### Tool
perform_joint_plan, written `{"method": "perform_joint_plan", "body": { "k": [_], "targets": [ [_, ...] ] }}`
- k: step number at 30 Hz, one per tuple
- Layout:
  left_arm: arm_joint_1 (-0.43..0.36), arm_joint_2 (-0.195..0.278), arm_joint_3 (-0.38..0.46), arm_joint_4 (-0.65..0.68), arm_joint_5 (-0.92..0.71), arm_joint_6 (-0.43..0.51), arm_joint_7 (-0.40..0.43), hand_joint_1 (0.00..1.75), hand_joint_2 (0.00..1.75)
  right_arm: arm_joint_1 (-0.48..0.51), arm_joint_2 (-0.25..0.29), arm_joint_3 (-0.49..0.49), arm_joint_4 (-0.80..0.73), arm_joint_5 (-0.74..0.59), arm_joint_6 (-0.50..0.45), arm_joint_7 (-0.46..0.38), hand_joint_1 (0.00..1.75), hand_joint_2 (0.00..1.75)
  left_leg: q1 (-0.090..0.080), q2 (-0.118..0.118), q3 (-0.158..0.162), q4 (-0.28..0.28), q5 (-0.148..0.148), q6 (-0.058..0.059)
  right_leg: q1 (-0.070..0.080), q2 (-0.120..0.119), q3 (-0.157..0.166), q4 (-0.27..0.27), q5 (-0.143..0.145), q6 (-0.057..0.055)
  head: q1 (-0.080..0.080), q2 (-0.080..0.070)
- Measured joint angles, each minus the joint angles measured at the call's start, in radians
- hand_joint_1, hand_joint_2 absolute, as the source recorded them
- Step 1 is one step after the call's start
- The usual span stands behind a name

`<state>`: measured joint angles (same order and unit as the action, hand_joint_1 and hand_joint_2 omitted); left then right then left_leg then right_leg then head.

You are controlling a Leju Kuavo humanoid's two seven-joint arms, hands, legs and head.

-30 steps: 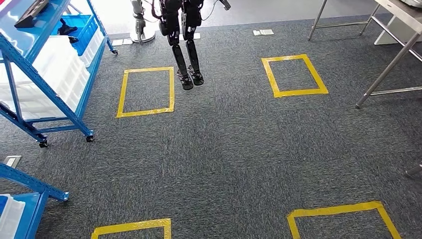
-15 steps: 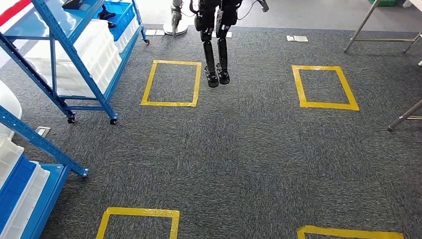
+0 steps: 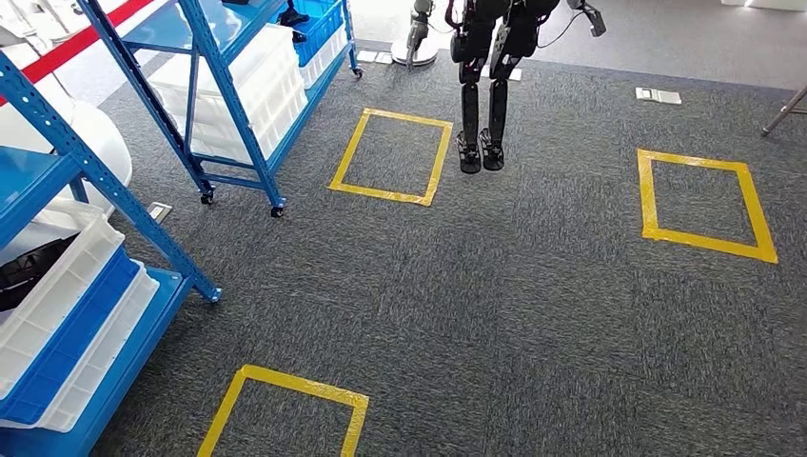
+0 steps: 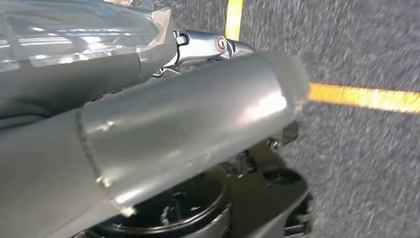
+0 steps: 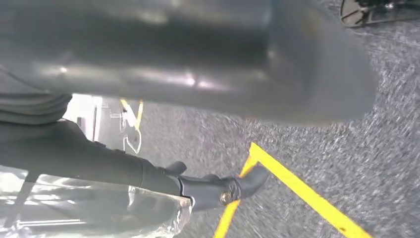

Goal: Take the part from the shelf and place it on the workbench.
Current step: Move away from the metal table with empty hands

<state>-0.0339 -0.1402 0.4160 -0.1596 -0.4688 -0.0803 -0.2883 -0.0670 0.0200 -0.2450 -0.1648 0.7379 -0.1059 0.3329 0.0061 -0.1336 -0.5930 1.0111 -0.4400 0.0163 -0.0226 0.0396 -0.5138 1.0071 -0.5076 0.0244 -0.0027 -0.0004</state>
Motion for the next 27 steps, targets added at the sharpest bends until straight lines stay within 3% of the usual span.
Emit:
{"method": "perform_joint_plan", "body": {
  "k": [2,4,6,7,8,10,12,13,17,20,22,24,26,27],
  "targets": [
    [0.000,0.000,-0.004,0.000,-0.002,-0.001,0.001,0.00,0.00,0.001,0.003,-0.002,0.000,-0.001,-0.004,0.002,0.00,0.00,0.000,0.049,-0.027,0.051,-0.033,-0.007,-0.001,-0.023,0.001,-0.002,0.004,-0.015,-0.006,0.000],
    [-0.004,0.000,-0.007,0.000,-0.003,0.000,0.002,0.00,0.00,0.005,0.005,-0.005,0.000,-0.001,-0.005,0.002,0.00,0.00,-0.002,0.109,-0.085,0.177,-0.100,-0.011,0.008,-0.051,0.000,-0.002,0.002,-0.027,-0.012,0.000],
    [-0.005,-0.001,-0.009,0.000,-0.004,0.000,0.002,0.00,0.00,0.009,0.006,-0.007,0.000,-0.001,-0.005,0.003,0.00,0.00,-0.002,0.127,-0.136,0.285,-0.139,-0.011,0.016,-0.082,-0.001,-0.002,-0.001,-0.032,-0.012,0.000],
    [-0.004,-0.001,-0.009,0.000,-0.004,-0.001,0.003,0.00,0.00,0.009,0.006,-0.008,0.000,-0.001,-0.006,0.003,0.00,0.00,-0.002,0.130,-0.136,0.289,-0.131,-0.008,0.019,-0.095,-0.001,-0.002,-0.003,-0.034,-0.012,0.000],
    [-0.003,-0.001,-0.009,0.000,-0.004,0.000,0.003,0.00,0.00,0.009,0.007,-0.009,0.000,-0.001,-0.006,0.003,0.00,0.00,-0.003,0.134,-0.120,0.260,-0.109,-0.004,0.021,-0.107,0.000,-0.002,-0.004,-0.035,-0.012,0.000],
    [-0.003,-0.001,-0.009,0.000,-0.004,0.000,0.004,0.00,0.00,0.006,0.009,-0.011,0.000,-0.001,-0.006,0.004,0.00,0.00,-0.011,0.166,-0.042,0.122,-0.053,0.012,0.026,-0.129,0.006,-0.003,-0.007,-0.038,-0.012,0.000],
    [-0.006,0.000,-0.009,-0.001,-0.004,0.000,0.004,0.00,0.00,0.004,0.013,-0.013,0.000,-0.001,-0.006,0.003,0.00,0.00,-0.023,0.202,0.012,0.023,-0.028,0.027,0.029,-0.148,0.010,-0.004,-0.010,-0.037,-0.011,0.000],
    [-0.008,0.001,-0.009,-0.002,-0.004,0.000,0.004,0.00,0.00,0.003,0.014,-0.013,0.000,0.000,-0.006,0.003,0.00,0.00,-0.029,0.206,0.016,0.010,-0.029,0.030,0.030,-0.158,0.011,-0.005,-0.012,-0.035,-0.010,0.000],
    [-0.007,0.001,-0.009,-0.002,-0.004,0.000,0.004,0.00,0.00,0.001,0.018,-0.014,-0.001,0.000,-0.006,0.003,0.00,0.00,-0.026,0.166,0.027,-0.015,-0.013,0.039,0.039,-0.187,0.023,-0.011,-0.017,-0.023,-0.014,0.000],
    [-0.006,0.000,-0.009,-0.002,-0.004,0.000,0.004,0.00,0.00,0.001,0.018,-0.014,-0.002,0.000,-0.006,0.003,0.00,0.00,-0.021,0.162,0.031,-0.021,-0.009,0.040,0.041,-0.184,0.022,-0.010,-0.019,-0.022,-0.014,0.000],
    [-0.007,-0.001,-0.009,-0.002,-0.004,0.000,0.004,0.00,0.00,0.001,0.017,-0.014,-0.002,0.001,-0.006,0.002,0.00,0.00,-0.016,0.151,0.033,-0.029,-0.002,0.044,0.033,-0.126,-0.003,0.044,-0.046,-0.022,-0.013,0.000],
    [-0.008,-0.003,-0.009,-0.002,0.001,-0.001,0.001,0.00,0.00,0.005,0.015,-0.014,-0.001,0.008,-0.007,-0.002,0.00,0.00,-0.007,0.100,0.032,-0.034,0.005,0.044,0.013,-0.057,-0.064,0.160,-0.081,-0.004,-0.011,0.000],
    [-0.008,-0.005,-0.008,-0.002,0.009,-0.009,-0.005,0.00,0.00,0.009,0.012,-0.014,-0.001,0.015,-0.008,-0.006,0.00,0.00,0.002,0.043,0.028,-0.025,0.005,0.031,-0.009,-0.020,-0.059,0.129,-0.051,0.031,-0.009,0.000],
    [-0.008,-0.005,-0.008,-0.002,0.012,-0.015,-0.007,0.00,0.00,0.008,0.013,-0.014,-0.001,0.016,-0.008,-0.007,0.00,0.00,0.004,0.028,0.024,-0.017,0.002,0.022,-0.014,-0.003,-0.031,0.060,-0.022,0.039,-0.006,0.000]
  ]
}}
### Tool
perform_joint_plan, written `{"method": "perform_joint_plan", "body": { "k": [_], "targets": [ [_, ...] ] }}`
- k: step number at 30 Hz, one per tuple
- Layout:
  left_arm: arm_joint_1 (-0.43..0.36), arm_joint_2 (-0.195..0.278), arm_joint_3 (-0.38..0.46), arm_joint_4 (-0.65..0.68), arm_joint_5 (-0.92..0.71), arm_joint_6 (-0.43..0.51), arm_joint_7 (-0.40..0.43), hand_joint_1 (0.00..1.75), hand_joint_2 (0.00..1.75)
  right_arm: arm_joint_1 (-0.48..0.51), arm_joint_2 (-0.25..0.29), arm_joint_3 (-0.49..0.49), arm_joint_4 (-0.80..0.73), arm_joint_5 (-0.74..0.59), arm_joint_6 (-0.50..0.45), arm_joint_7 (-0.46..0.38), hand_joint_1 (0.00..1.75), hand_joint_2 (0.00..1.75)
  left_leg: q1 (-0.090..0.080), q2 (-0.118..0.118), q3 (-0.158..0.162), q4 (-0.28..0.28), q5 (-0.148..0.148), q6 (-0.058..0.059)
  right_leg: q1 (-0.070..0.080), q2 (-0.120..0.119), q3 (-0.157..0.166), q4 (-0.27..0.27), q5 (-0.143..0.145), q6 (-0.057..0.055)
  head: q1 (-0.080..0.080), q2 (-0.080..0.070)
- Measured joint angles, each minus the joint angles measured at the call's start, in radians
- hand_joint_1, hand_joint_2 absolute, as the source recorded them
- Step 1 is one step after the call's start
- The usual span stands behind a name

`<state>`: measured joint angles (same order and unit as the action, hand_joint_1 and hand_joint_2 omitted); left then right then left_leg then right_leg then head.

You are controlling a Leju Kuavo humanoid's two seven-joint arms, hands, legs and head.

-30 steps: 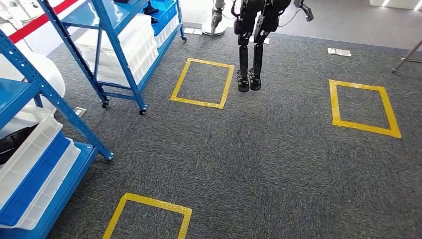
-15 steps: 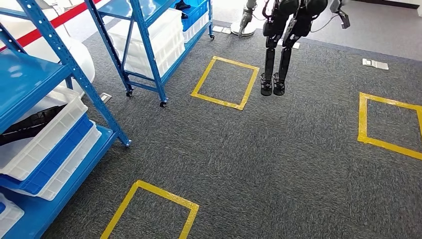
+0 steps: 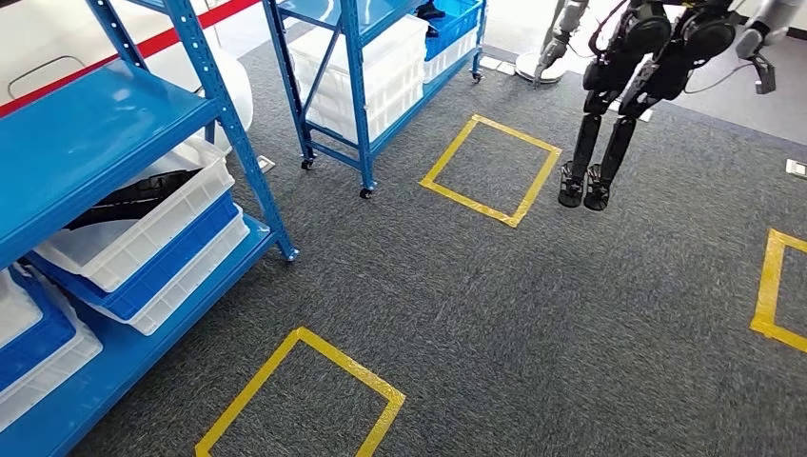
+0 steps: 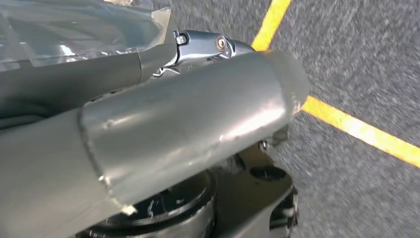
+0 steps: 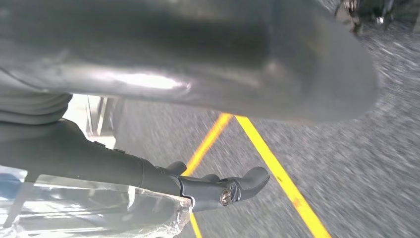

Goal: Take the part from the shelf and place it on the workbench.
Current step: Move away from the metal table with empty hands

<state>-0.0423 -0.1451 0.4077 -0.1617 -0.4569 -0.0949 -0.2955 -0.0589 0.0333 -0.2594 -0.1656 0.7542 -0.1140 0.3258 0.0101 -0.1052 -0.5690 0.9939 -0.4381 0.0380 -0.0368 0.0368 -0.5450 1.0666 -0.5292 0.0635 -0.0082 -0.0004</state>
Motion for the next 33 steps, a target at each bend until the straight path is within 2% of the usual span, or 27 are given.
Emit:
{"method": "perform_joint_plan", "body": {
  "k": [1,2,4,5,6,8,10,11,12,13,15,17,18,19,20,21,22,23,24,25,26,27,28,29,30,31,33],
  "targets": [
    [0.000,0.000,0.000,0.000,0.002,-0.005,-0.002,0.00,0.00,-0.001,0.001,0.000,0.000,0.001,0.000,-0.001,0.00,0.00,0.000,-0.011,-0.005,0.006,-0.002,-0.008,-0.002,0.012,0.017,-0.041,0.015,-0.001,0.001,0.000],
    [0.000,0.001,0.000,0.000,0.003,-0.008,-0.003,0.00,0.00,-0.002,0.002,0.000,0.001,0.001,-0.001,-0.001,0.00,0.00,-0.001,-0.019,-0.010,0.010,-0.004,-0.014,-0.001,0.019,0.022,-0.056,0.019,-0.009,0.002,0.000],
    [0.004,0.001,0.000,0.000,0.003,-0.011,-0.004,0.00,0.00,-0.005,0.002,0.000,0.001,0.001,-0.002,-0.002,0.00,0.00,0.003,-0.031,-0.017,0.012,-0.003,-0.022,0.003,0.001,0.025,-0.054,0.023,-0.031,-0.001,0.000],
    [0.006,0.001,0.000,0.000,0.002,-0.012,-0.004,0.00,0.00,-0.005,0.002,0.000,0.001,0.001,-0.003,-0.002,0.00,0.00,0.004,-0.016,-0.022,0.020,-0.007,-0.025,0.004,-0.008,0.027,-0.055,0.025,-0.038,-0.003,0.000],
    [0.007,0.002,0.000,0.000,0.000,-0.013,-0.004,0.00,0.00,-0.005,0.002,0.000,0.001,0.001,-0.004,-0.002,0.00,0.00,0.005,0.010,-0.033,0.042,-0.021,-0.029,0.005,-0.018,0.027,-0.055,0.027,-0.046,-0.005,0.000],
    [0.005,0.001,0.000,0.000,-0.004,-0.014,-0.006,0.00,0.00,-0.002,0.003,0.000,0.001,0.000,-0.007,-0.002,0.00,0.00,0.004,0.077,-0.083,0.148,-0.080,-0.033,0.011,-0.042,0.025,-0.056,0.028,-0.057,-0.011,0.000],
    [0.003,0.001,0.000,0.000,-0.006,-0.016,-0.006,0.00,0.00,0.001,0.002,-0.001,0.001,-0.001,-0.009,-0.002,0.00,0.00,0.004,0.100,-0.146,0.279,-0.136,-0.034,0.018,-0.071,0.024,-0.056,0.024,-0.064,-0.014,0.000],
    [0.003,0.001,0.000,0.000,-0.006,-0.016,-0.007,0.00,0.00,0.002,0.002,-0.001,0.001,-0.002,-0.009,-0.002,0.00,0.00,0.004,0.102,-0.161,0.309,-0.140,-0.031,0.022,-0.085,0.024,-0.056,0.023,-0.066,-0.014,0.000],
    [0.005,0.001,0.000,0.000,-0.007,-0.016,-0.007,0.00,0.00,0.001,0.003,-0.001,0.001,-0.002,-0.010,-0.002,0.00,0.00,0.003,0.104,-0.156,0.301,-0.126,-0.027,0.024,-0.098,0.025,-0.056,0.021,-0.069,-0.014,0.000],
    [0.006,0.001,0.000,0.000,-0.007,-0.016,-0.007,0.00,0.00,0.000,0.003,-0.001,0.001,-0.002,-0.010,-0.002,0.00,0.00,0.000,0.109,-0.131,0.254,-0.097,-0.021,0.027,-0.110,0.027,-0.056,0.019,-0.071,-0.014,0.000],
    [0.003,0.002,0.000,0.000,-0.007,-0.016,-0.006,0.00,0.00,-0.002,0.006,-0.001,0.001,-0.002,-0.010,-0.002,0.00,0.00,-0.014,0.159,-0.056,0.116,-0.041,0.000,0.033,-0.130,0.033,-0.056,0.015,-0.072,-0.014,0.000],
    [-0.002,0.004,0.000,0.000,-0.007,-0.016,-0.006,0.00,0.00,-0.004,0.009,-0.001,0.001,-0.002,-0.011,-0.002,0.00,0.00,-0.030,0.200,-0.020,0.040,-0.025,0.014,0.038,-0.151,0.036,-0.056,0.010,-0.069,-0.013,0.000],
    [-0.005,0.005,0.000,-0.001,-0.008,-0.016,-0.005,0.00,0.00,-0.004,0.011,-0.001,0.001,-0.002,-0.011,-0.002,0.00,0.00,-0.034,0.198,-0.020,0.033,-0.028,0.015,0.040,-0.164,0.037,-0.058,0.008,-0.065,-0.013,0.000],
    [-0.005,0.005,0.000,-0.001,-0.009,-0.016,-0.004,0.00,0.00,-0.005,0.012,-0.001,0.001,-0.002,-0.012,-0.002,0.00,0.00,-0.035,0.182,-0.020,0.027,-0.024,0.017,0.041,-0.177,0.041,-0.061,0.007,-0.061,-0.014,0.000],
    [-0.004,0.004,0.000,-0.001,-0.010,-0.016,-0.002,0.00,0.00,-0.006,0.013,-0.001,0.001,-0.001,-0.012,-0.002,0.00,0.00,-0.031,0.168,-0.015,0.018,-0.018,0.018,0.042,-0.174,0.043,-0.059,0.004,-0.057,-0.013,0.000],
    [-0.003,0.003,0.000,-0.001,-0.012,-0.016,0.000,0.00,0.00,-0.007,0.012,-0.001,0.000,-0.001,-0.012,-0.002,0.00,0.00,-0.027,0.153,-0.010,0.008,-0.011,0.021,0.042,-0.152,0.039,-0.046,-0.006,-0.055,-0.013,0.000],
    [-0.003,0.002,0.000,-0.001,-0.012,-0.016,0.002,0.00,0.00,-0.007,0.012,-0.001,0.000,0.000,-0.012,-0.002,0.00,0.00,-0.023,0.139,-0.006,-0.001,-0.004,0.023,0.041,-0.119,0.026,-0.013,-0.024,-0.054,-0.012,0.000],
    [-0.004,0.000,0.000,-0.001,-0.013,-0.016,0.003,0.00,0.00,-0.006,0.011,-0.001,0.000,0.001,-0.013,-0.002,0.00,0.00,-0.019,0.126,-0.004,-0.006,0.001,0.025,0.037,-0.081,0.000,0.042,-0.050,-0.055,-0.010,0.000],
    [-0.006,-0.001,0.000,-0.001,-0.013,-0.016,0.003,0.00,0.00,-0.005,0.010,-0.001,0.000,0.001,-0.013,-0.001,0.00,0.00,-0.018,0.110,-0.005,-0.007,0.002,0.027,0.034,-0.056,-0.033,0.113,-0.078,-0.056,-0.008,0.000],
    [-0.007,-0.002,0.000,-0.001,-0.013,-0.016,0.004,0.00,0.00,-0.003,0.010,-0.001,0.000,0.001,-0.013,-0.001,0.00,0.00,-0.017,0.093,-0.005,-0.007,0.003,0.027,0.031,-0.045,-0.067,0.179,-0.100,-0.054,-0.006,0.000],
    [-0.006,-0.003,0.000,-0.001,-0.013,-0.016,0.005,0.00,0.00,-0.002,0.009,-0.002,0.000,0.001,-0.013,0.000,0.00,0.00,-0.016,0.076,-0.005,-0.006,0.003,0.027,0.028,-0.042,-0.091,0.219,-0.108,-0.048,-0.005,0.000],
    [-0.005,-0.004,0.000,0.000,-0.013,-0.016,0.007,0.00,0.00,0.000,0.008,-0.002,0.000,0.002,-0.013,0.001,0.00,0.00,-0.015,0.059,-0.004,-0.006,0.004,0.025,0.025,-0.041,-0.097,0.219,-0.097,-0.038,-0.005,0.000],
    [-0.004,-0.005,0.000,0.000,-0.013,-0.016,0.008,0.00,0.00,0.000,0.008,-0.002,0.000,0.003,-0.013,0.002,0.00,0.00,-0.012,0.042,-0.003,-0.004,0.003,0.022,0.021,-0.037,-0.082,0.176,-0.069,-0.026,-0.005,0.000],
    [-0.004,-0.005,0.000,0.000,-0.013,-0.016,0.008,0.00,0.00,0.000,0.007,-0.002,0.000,0.003,-0.013,0.003,0.00,0.00,-0.010,0.026,-0.003,0.000,0.002,0.018,0.015,-0.026,-0.053,0.102,-0.033,-0.013,-0.005,0.000],
    [-0.004,-0.005,0.000,-0.001,-0.013,-0.016,0.009,0.00,0.00,0.000,0.007,-0.002,0.001,0.003,-0.013,0.003,0.00,0.00,-0.008,0.012,-0.004,0.006,0.000,0.011,0.011,-0.009,-0.025,0.034,-0.003,-0.005,-0.003,0.000],
    [-0.004,-0.005,0.000,-0.001,-0.013,-0.016,0.009,0.00,0.00,-0.002,0.008,-0.002,0.001,0.004,-0.013,0.003,0.00,0.00,-0.008,0.000,-0.007,0.012,-0.004,0.004,0.009,0.005,-0.005,-0.017,0.018,-0.004,-0.001,0.000],
    [-0.003,-0.005,0.000,0.000,-0.013,-0.016,0.009,0.00,0.00,-0.005,0.009,-0.002,0.002,0.004,-0.013,0.003,0.00,0.00,-0.010,-0.016,-0.014,0.018,-0.007,-0.008,0.012,0.014,0.007,-0.048,0.029,-0.021,0.001,0.000]
  ]
}}
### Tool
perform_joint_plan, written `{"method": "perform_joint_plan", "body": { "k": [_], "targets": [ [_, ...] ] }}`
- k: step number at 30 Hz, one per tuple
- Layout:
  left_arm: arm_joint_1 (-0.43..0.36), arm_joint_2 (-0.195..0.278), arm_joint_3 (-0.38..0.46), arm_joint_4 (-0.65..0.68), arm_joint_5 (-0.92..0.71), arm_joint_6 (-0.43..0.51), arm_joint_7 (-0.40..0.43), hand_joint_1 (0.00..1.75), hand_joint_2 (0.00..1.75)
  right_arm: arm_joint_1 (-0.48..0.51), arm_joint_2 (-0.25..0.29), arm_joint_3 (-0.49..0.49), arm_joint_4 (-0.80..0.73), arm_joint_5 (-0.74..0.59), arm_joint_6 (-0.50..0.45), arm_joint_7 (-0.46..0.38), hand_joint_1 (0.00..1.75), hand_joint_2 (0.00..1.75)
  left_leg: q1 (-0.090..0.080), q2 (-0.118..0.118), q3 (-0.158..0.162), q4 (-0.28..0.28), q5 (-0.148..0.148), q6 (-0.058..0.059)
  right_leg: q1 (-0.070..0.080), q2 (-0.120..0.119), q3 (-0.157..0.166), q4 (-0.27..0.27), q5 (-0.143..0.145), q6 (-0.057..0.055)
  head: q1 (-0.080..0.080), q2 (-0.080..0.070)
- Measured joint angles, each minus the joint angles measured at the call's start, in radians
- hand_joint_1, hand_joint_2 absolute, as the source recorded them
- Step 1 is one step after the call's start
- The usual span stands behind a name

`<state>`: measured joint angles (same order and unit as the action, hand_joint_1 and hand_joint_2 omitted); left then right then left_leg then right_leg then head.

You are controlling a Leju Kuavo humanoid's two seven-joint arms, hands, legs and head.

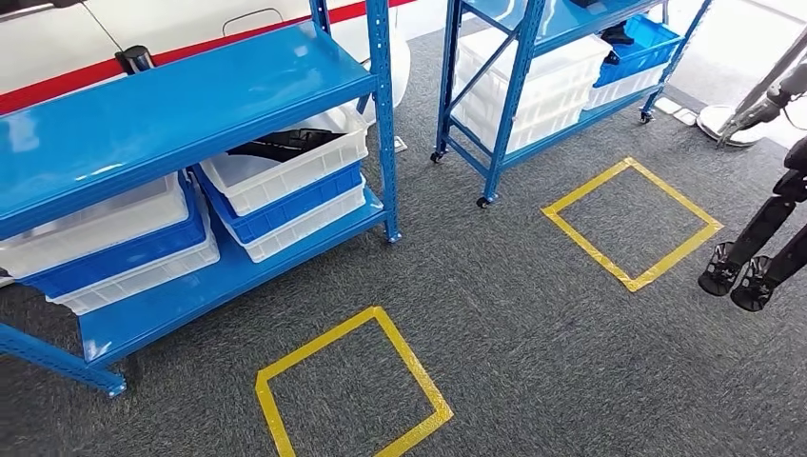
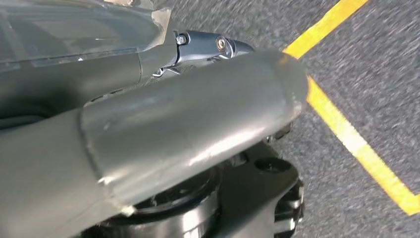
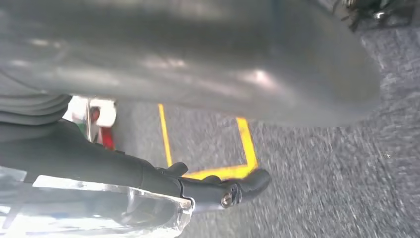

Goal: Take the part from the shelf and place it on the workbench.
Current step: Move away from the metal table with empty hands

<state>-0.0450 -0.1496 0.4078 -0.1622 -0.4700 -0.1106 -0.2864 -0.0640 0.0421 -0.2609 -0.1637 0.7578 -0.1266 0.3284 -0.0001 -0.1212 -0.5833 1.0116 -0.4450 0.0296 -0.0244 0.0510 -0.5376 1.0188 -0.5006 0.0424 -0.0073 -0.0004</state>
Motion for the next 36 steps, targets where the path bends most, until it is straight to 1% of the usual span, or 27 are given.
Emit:
{"method": "perform_joint_plan", "body": {
  "k": [1,2,4,6,7,8,9,10,11,13,15,17,18,19,21,23,24,25,26,27,28,29,30,32,33,34,36],
  "targets": [
    [0.002,0.000,0.000,0.000,0.000,0.000,0.000,0.00,0.00,-0.002,0.000,0.000,0.000,0.000,0.000,0.000,0.00,0.00,0.002,-0.007,-0.003,0.000,0.001,-0.005,0.000,-0.009,0.002,-0.002,0.003,-0.011,-0.001,0.000],
    [0.004,0.001,0.000,0.000,0.000,0.000,0.000,0.00,0.00,-0.003,0.000,0.000,0.000,0.000,0.000,0.000,0.00,0.00,0.003,-0.003,-0.006,0.002,0.001,-0.008,0.000,-0.018,0.005,-0.003,0.005,-0.018,-0.002,0.000],
    [0.006,0.002,0.000,0.000,0.000,0.000,0.000,0.00,0.00,-0.002,0.001,0.000,0.000,0.000,0.000,0.000,0.00,0.00,0.005,0.043,-0.025,0.042,-0.024,-0.017,-0.001,-0.036,0.005,-0.004,0.008,-0.031,-0.008,0.000],
    [0.003,0.002,0.000,0.000,0.000,0.000,0.001,0.00,0.00,0.001,0.001,0.000,0.000,0.000,0.000,0.000,0.00,0.00,0.004,0.100,-0.082,0.162,-0.089,-0.025,0.003,-0.059,0.005,-0.005,0.006,-0.040,-0.016,0.000],
    [0.002,0.002,0.000,0.000,0.000,0.000,0.001,0.00,0.00,0.003,0.001,0.000,0.000,0.001,0.000,0.000,0.00,0.00,0.005,0.112,-0.118,0.233,-0.120,-0.027,0.006,-0.074,0.004,-0.005,0.005,-0.043,-0.018,0.000],
    [0.002,0.002,0.000,0.000,0.000,0.000,0.001,0.00,0.00,0.004,0.000,0.000,0.000,0.002,0.000,0.000,0.00,0.00,0.006,0.117,-0.144,0.285,-0.136,-0.027,0.008,-0.087,0.004,-0.005,0.003,-0.045,-0.018,0.000],
    [0.003,0.002,0.000,0.000,0.000,0.000,0.001,0.00,0.00,0.004,0.000,0.000,0.000,0.002,0.000,0.000,0.00,0.00,0.006,0.119,-0.153,0.301,-0.133,-0.025,0.011,-0.100,0.004,-0.005,0.002,-0.047,-0.018,0.000],
    [0.005,0.002,0.000,0.000,0.000,0.000,0.001,0.00,0.00,0.003,0.000,0.000,0.000,0.003,0.000,-0.001,0.00,0.00,0.006,0.121,-0.139,0.274,-0.110,-0.021,0.013,-0.112,0.006,-0.005,0.000,-0.049,-0.018,0.000],
    [0.005,0.002,0.000,0.000,0.000,0.000,0.001,0.00,0.00,0.002,0.000,0.000,0.000,0.004,0.000,-0.001,0.00,0.00,0.004,0.130,-0.106,0.211,-0.077,-0.014,0.016,-0.123,0.009,-0.005,-0.001,-0.051,-0.018,0.000],
    [0.002,0.004,0.000,0.000,0.000,0.001,0.003,0.00,0.00,0.000,0.002,0.000,0.000,0.004,0.000,-0.002,0.00,0.00,-0.008,0.171,-0.032,0.071,-0.028,0.007,0.022,-0.144,0.014,-0.005,-0.006,-0.051,-0.017,0.000],
    [-0.003,0.007,0.000,-0.001,0.000,0.003,0.008,0.00,0.00,-0.002,0.004,0.000,0.000,0.004,0.000,-0.004,0.00,0.00,-0.018,0.193,-0.005,0.013,-0.019,0.020,0.025,-0.164,0.017,-0.006,-0.011,-0.045,-0.015,0.000],
    [-0.003,0.008,0.000,-0.001,0.000,0.003,0.013,0.00,0.00,-0.004,0.006,0.000,0.000,0.004,0.000,-0.006,0.00,0.00,-0.017,0.170,-0.002,0.004,-0.014,0.026,0.026,-0.180,0.022,-0.010,-0.013,-0.037,-0.016,0.000],
    [-0.001,0.008,0.000,-0.001,0.000,0.003,0.015,0.00,0.00,-0.005,0.006,0.000,-0.001,0.005,0.000,-0.006,0.00,0.00,-0.014,0.158,0.004,-0.009,-0.008,0.029,0.027,-0.168,0.023,-0.004,-0.019,-0.034,-0.014,0.000],
    [-0.001,0.008,0.000,-0.001,0.000,0.003,0.016,0.00,0.00,-0.005,0.007,0.000,-0.001,0.005,0.000,-0.007,0.00,0.00,-0.009,0.145,0.011,-0.021,0.000,0.034,0.027,-0.144,0.016,0.018,-0.031,-0.033,-0.014,0.000],
    [-0.004,0.007,0.000,-0.001,0.001,0.003,0.017,0.00,0.00,-0.004,0.005,0.000,-0.001,0.007,-0.001,-0.008,0.00,0.00,-0.003,0.119,0.019,-0.035,0.011,0.038,0.022,-0.082,-0.031,0.122,-0.079,-0.035,-0.009,0.000],
    [-0.006,0.006,0.000,-0.001,0.005,0.003,0.017,0.00,0.00,0.000,0.002,0.000,-0.001,0.010,0.000,-0.009,0.00,0.00,-0.002,0.089,0.018,-0.034,0.012,0.038,0.017,-0.061,-0.092,0.238,-0.121,-0.032,-0.006,0.000],
    [-0.005,0.006,0.000,-0.001,0.007,0.003,0.017,0.00,0.00,0.001,0.000,0.000,-0.001,0.012,0.001,-0.010,0.00,0.00,-0.001,0.074,0.018,-0.033,0.012,0.037,0.014,-0.059,-0.106,0.258,-0.121,-0.026,-0.007,0.000],
    [-0.003,0.006,0.001,-0.001,0.008,0.003,0.017,0.00,0.00,0.002,-0.001,0.000,-0.001,0.014,0.002,-0.011,0.00,0.00,0.000,0.058,0.019,-0.032,0.011,0.034,0.011,-0.057,-0.101,0.238,-0.103,-0.015,-0.007,0.000],
    [-0.002,0.006,0.001,-0.001,0.009,0.003,0.017,0.00,0.00,0.002,-0.002,0.000,-0.001,0.016,0.002,-0.012,0.00,0.00,0.003,0.043,0.019,-0.029,0.010,0.030,0.006,-0.051,-0.079,0.181,-0.072,-0.003,-0.007,0.000],
    [-0.002,0.006,0.002,-0.001,0.010,0.003,0.017,0.00,0.00,0.001,-0.003,0.000,-0.001,0.017,0.002,-0.014,0.00,0.00,0.006,0.028,0.019,-0.024,0.007,0.024,-0.001,-0.035,-0.049,0.108,-0.039,0.008,-0.007,0.000],
    [-0.002,0.006,0.002,-0.001,0.010,0.003,0.017,0.00,0.00,0.001,-0.003,0.000,0.000,0.018,0.002,-0.015,0.00,0.00,0.006,0.015,0.017,-0.017,0.003,0.016,-0.004,-0.018,-0.023,0.046,-0.014,0.014,-0.004,0.000],
    [-0.002,0.007,0.002,-0.001,0.010,0.003,0.017,0.00,0.00,0.000,-0.003,0.000,0.000,0.018,0.003,-0.016,0.00,0.00,0.005,0.005,0.014,-0.012,-0.001,0.010,-0.006,-0.004,-0.006,0.007,0.001,0.013,-0.002,0.000],
    [-0.001,0.008,0.002,-0.001,0.010,0.002,0.017,0.00,0.00,-0.001,-0.003,0.000,0.000,0.018,0.003,-0.017,0.00,0.00,0.004,-0.003,0.010,-0.008,-0.003,0.003,-0.005,0.004,0.001,-0.008,0.005,0.006,-0.001,0.000],
    [0.001,0.009,0.002,-0.001,0.010,0.002,0.017,0.00,0.00,-0.004,-0.003,0.000,0.001,0.017,0.003,-0.018,0.00,0.00,0.005,-0.017,0.005,-0.007,-0.003,-0.005,-0.003,-0.010,0.004,-0.006,0.006,-0.012,-0.003,0.000],
    [0.003,0.010,0.002,-0.001,0.010,0.002,0.016,0.00,0.00,-0.005,-0.003,0.000,0.001,0.016,0.003,-0.018,0.00,0.00,0.007,-0.010,0.002,-0.002,-0.006,-0.009,-0.004,-0.019,0.006,-0.007,0.007,-0.019,-0.005,0.000],
    [0.005,0.011,0.002,-0.001,0.009,0.003,0.015,0.00,0.00,-0.004,-0.002,0.000,0.001,0.015,0.001,-0.020,0.00,0.00,0.008,0.012,-0.007,0.016,-0.017,-0.012,-0.005,-0.028,0.007,-0.008,0.008,-0.026,-0.008,0.000],
    [0.004,0.012,0.002,-0.001,0.008,0.000,0.010,0.00,0.00,-0.002,0.000,-0.001,0.001,0.009,-0.002,-0.028,0.00,0.00,0.008,0.079,-0.055,0.116,-0.072,-0.021,-0.001,-0.047,0.009,-0.009,0.005,-0.036,-0.015,0.000]
  ]
}}
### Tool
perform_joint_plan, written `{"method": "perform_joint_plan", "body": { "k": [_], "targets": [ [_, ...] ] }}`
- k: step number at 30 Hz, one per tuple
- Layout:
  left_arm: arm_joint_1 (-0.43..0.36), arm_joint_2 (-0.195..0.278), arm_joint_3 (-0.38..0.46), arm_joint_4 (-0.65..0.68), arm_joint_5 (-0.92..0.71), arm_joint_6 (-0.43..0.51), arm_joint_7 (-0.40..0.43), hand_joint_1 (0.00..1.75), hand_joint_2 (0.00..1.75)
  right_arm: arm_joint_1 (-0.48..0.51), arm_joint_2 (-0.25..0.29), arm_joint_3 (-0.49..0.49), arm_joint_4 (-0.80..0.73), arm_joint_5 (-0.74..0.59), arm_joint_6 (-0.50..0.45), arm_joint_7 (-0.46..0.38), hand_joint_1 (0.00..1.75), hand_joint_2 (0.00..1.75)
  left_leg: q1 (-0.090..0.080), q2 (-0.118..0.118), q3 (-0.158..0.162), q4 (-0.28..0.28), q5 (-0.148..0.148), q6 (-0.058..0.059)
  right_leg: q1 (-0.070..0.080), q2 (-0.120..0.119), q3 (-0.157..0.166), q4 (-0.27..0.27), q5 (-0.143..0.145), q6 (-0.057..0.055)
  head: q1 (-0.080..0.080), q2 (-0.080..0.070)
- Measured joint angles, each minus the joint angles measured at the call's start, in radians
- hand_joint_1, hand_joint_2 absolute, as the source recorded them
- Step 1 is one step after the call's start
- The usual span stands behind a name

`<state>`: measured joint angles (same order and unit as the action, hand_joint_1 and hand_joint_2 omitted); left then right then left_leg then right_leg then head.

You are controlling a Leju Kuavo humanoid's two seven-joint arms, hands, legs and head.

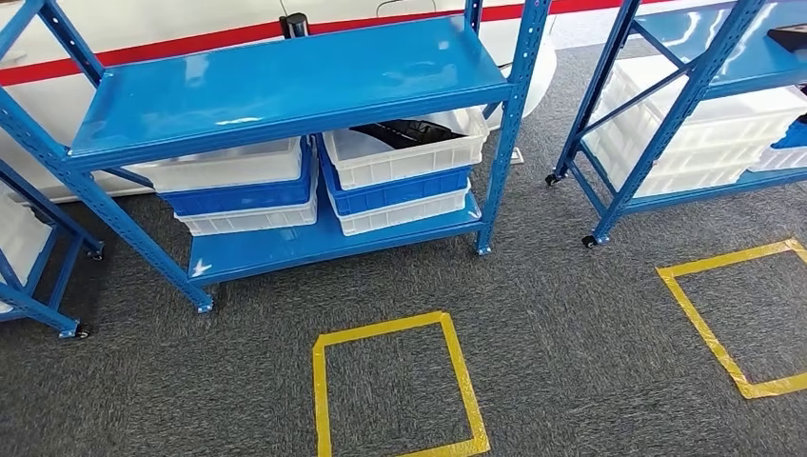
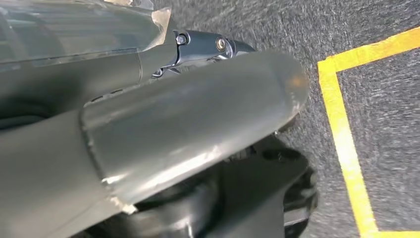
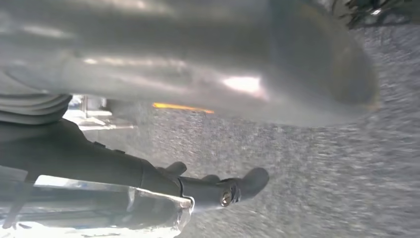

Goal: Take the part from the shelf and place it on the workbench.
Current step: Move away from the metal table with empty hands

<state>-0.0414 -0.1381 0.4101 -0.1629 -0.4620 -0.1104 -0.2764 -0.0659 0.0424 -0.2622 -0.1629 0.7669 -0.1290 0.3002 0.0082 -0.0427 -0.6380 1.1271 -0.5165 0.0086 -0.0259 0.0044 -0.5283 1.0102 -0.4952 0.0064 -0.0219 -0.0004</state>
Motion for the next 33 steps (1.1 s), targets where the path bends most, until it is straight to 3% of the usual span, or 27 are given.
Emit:
{"method": "perform_joint_plan", "body": {
  "k": [2,3,4,6,8,10,13,14,16,18,19,20,21,22,23,24,25,26,28,30,31,33],
  "targets": [
    [-0.003,-0.001,0.000,0.000,-0.003,-0.007,-0.011,0.00,0.00,0.004,0.000,-0.002,0.000,-0.006,-0.001,-0.010,0.00,0.00,0.002,0.035,-0.071,0.137,-0.057,-0.006,0.006,-0.020,0.001,0.000,-0.004,-0.006,-0.004,0.000],
    [-0.003,-0.001,0.000,0.000,-0.004,-0.010,-0.016,0.00,0.00,0.005,0.000,-0.004,0.000,-0.008,-0.001,-0.013,0.00,0.00,0.003,0.039,-0.091,0.173,-0.063,-0.006,0.008,-0.028,0.002,0.000,-0.006,-0.009,-0.004,0.000],
    [-0.002,-0.001,0.000,0.000,-0.005,-0.013,-0.019,0.00,0.00,0.005,0.000,-0.005,0.000,-0.010,-0.001,-0.015,0.00,0.00,0.003,0.041,-0.093,0.173,-0.049,-0.003,0.010,-0.033,0.003,0.000,-0.008,-0.011,-0.004,0.000],
    [-0.001,0.000,0.000,0.000,-0.005,-0.018,-0.025,0.00,0.00,0.003,0.001,-0.007,0.000,-0.011,-0.001,-0.016,0.00,0.00,-0.002,0.044,-0.037,0.060,0.021,0.015,0.014,-0.039,0.010,-0.001,-0.014,-0.013,-0.004,0.000],
    [-0.004,0.003,0.000,-0.001,-0.005,-0.022,-0.032,0.00,0.00,0.002,0.006,-0.007,0.000,-0.011,-0.001,-0.016,0.00,0.00,-0.015,0.064,0.030,-0.067,0.057,0.041,0.018,-0.045,0.016,-0.006,-0.025,-0.009,-0.002,0.000],
    [-0.009,0.005,0.000,-0.002,-0.005,-0.025,-0.037,0.00,0.00,0.002,0.010,-0.009,0.000,-0.010,0.000,-0.016,0.00,0.00,-0.026,0.077,0.058,-0.121,0.047,0.051,0.016,-0.054,0.028,-0.009,-0.026,0.006,-0.002,0.000],
    [-0.005,0.002,0.000,-0.002,-0.005,-0.031,-0.038,0.00,0.00,0.003,0.011,-0.010,0.000,-0.009,0.001,-0.016,0.00,0.00,-0.023,0.058,0.100,-0.163,0.045,0.058,0.013,-0.051,0.052,0.019,-0.018,0.032,-0.003,-0.001],
    [-0.004,0.001,0.000,-0.002,-0.005,-0.033,-0.039,0.00,0.00,0.002,0.011,-0.011,0.000,-0.009,0.001,-0.016,0.00,0.00,-0.020,0.051,0.118,-0.170,0.044,0.064,0.011,-0.040,0.044,0.046,-0.032,0.034,-0.001,-0.001],
    [-0.006,-0.002,0.001,-0.002,-0.005,-0.034,-0.039,0.00,0.00,0.001,0.008,-0.012,0.000,-0.009,0.001,-0.017,0.00,0.00,-0.018,0.042,0.139,-0.175,0.036,0.071,0.008,-0.016,-0.014,0.146,-0.081,0.031,0.005,-0.001],
    [-0.004,-0.005,0.001,-0.002,-0.005,-0.035,-0.039,0.00,0.00,0.004,0.003,-0.013,0.000,-0.009,0.002,-0.017,0.00,0.00,-0.014,0.032,0.153,-0.174,0.023,0.068,0.003,-0.008,-0.090,0.235,-0.124,0.038,0.008,-0.001],
    [-0.001,-0.006,0.001,-0.002,-0.005,-0.035,-0.038,0.00,0.00,0.007,0.002,-0.013,0.000,-0.009,0.002,-0.017,0.00,0.00,-0.011,0.026,0.163,-0.174,0.014,0.062,-0.001,-0.008,-0.110,0.239,-0.131,0.047,0.009,-0.001],
    [0.003,-0.008,0.001,-0.002,-0.005,-0.035,-0.038,0.00,0.00,0.011,0.000,-0.013,0.000,-0.009,0.002,-0.016,0.00,0.00,-0.006,0.020,0.176,-0.173,0.004,0.054,-0.005,-0.008,-0.114,0.209,-0.124,0.059,0.009,-0.001],
    [0.005,-0.009,0.001,-0.002,-0.005,-0.035,-0.038,0.00,0.00,0.013,-0.001,-0.014,0.000,-0.009,0.002,-0.016,0.00,0.00,-0.001,0.016,0.190,-0.172,-0.008,0.045,-0.012,-0.008,-0.106,0.152,-0.097,0.073,0.010,-0.001],
    [0.007,-0.008,0.001,-0.002,-0.005,-0.035,-0.038,0.00,0.00,0.018,0.000,-0.014,0.001,-0.009,0.002,-0.016,0.00,0.00,0.002,0.014,0.204,-0.170,-0.023,0.034,-0.018,-0.011,-0.097,0.095,-0.043,0.092,0.014,-0.001],
    [0.008,-0.008,0.001,-0.001,-0.005,-0.035,-0.038,0.00,0.00,0.019,0.000,-0.014,0.003,-0.009,0.002,-0.017,0.00,0.00,0.002,0.013,0.213,-0.167,-0.037,0.024,-0.020,-0.014,-0.090,0.051,-0.001,0.098,0.019,-0.001],
    [0.008,-0.007,0.001,-0.001,-0.005,-0.035,-0.038,0.00,0.00,0.018,0.001,-0.014,0.004,-0.009,0.003,-0.017,0.00,0.00,0.000,0.014,0.220,-0.166,-0.050,0.016,-0.021,-0.016,-0.085,0.026,0.034,0.093,0.019,-0.001],
    [0.006,-0.006,0.001,-0.001,-0.004,-0.036,-0.038,0.00,0.00,0.017,0.002,-0.014,0.006,-0.009,0.004,-0.018,0.00,0.00,-0.001,0.015,0.225,-0.164,-0.059,0.011,-0.020,-0.017,-0.083,0.021,0.050,0.079,0.019,-0.001],
    [0.004,-0.006,0.001,-0.001,-0.004,-0.036,-0.038,0.00,0.00,0.013,0.001,-0.015,0.006,-0.009,0.004,-0.018,0.00,0.00,0.000,0.016,0.223,-0.157,-0.060,0.008,-0.018,-0.014,-0.077,0.021,0.039,0.055,0.015,-0.001],
    [-0.002,-0.006,0.001,-0.002,-0.004,-0.037,-0.038,0.00,0.00,0.013,0.001,-0.015,0.005,-0.007,0.005,-0.020,0.00,0.00,0.005,0.022,0.187,-0.085,-0.032,0.001,-0.021,-0.010,-0.059,0.017,0.026,0.029,0.008,0.000],
    [-0.005,-0.006,0.001,-0.002,-0.004,-0.038,-0.038,0.00,0.00,0.014,0.001,-0.016,0.004,-0.006,0.005,-0.022,0.00,0.00,0.008,0.033,0.093,0.053,-0.009,-0.011,-0.020,-0.009,-0.032,0.007,0.007,0.012,0.005,0.000],
    [-0.004,-0.006,0.001,-0.002,-0.004,-0.039,-0.038,0.00,0.00,0.013,0.001,-0.016,0.005,-0.005,0.005,-0.023,0.00,0.00,0.008,0.037,0.039,0.116,-0.024,-0.015,-0.019,-0.009,-0.015,0.001,-0.005,0.007,0.003,0.000],
    [-0.001,-0.007,0.001,-0.002,-0.004,-0.039,-0.037,0.00,0.00,0.015,0.001,-0.016,0.005,-0.005,0.005,-0.024,0.00,0.00,0.008,0.040,-0.048,0.178,-0.098,-0.017,-0.016,-0.006,0.026,-0.010,-0.030,0.004,0.002,0.000]
  ]
}}
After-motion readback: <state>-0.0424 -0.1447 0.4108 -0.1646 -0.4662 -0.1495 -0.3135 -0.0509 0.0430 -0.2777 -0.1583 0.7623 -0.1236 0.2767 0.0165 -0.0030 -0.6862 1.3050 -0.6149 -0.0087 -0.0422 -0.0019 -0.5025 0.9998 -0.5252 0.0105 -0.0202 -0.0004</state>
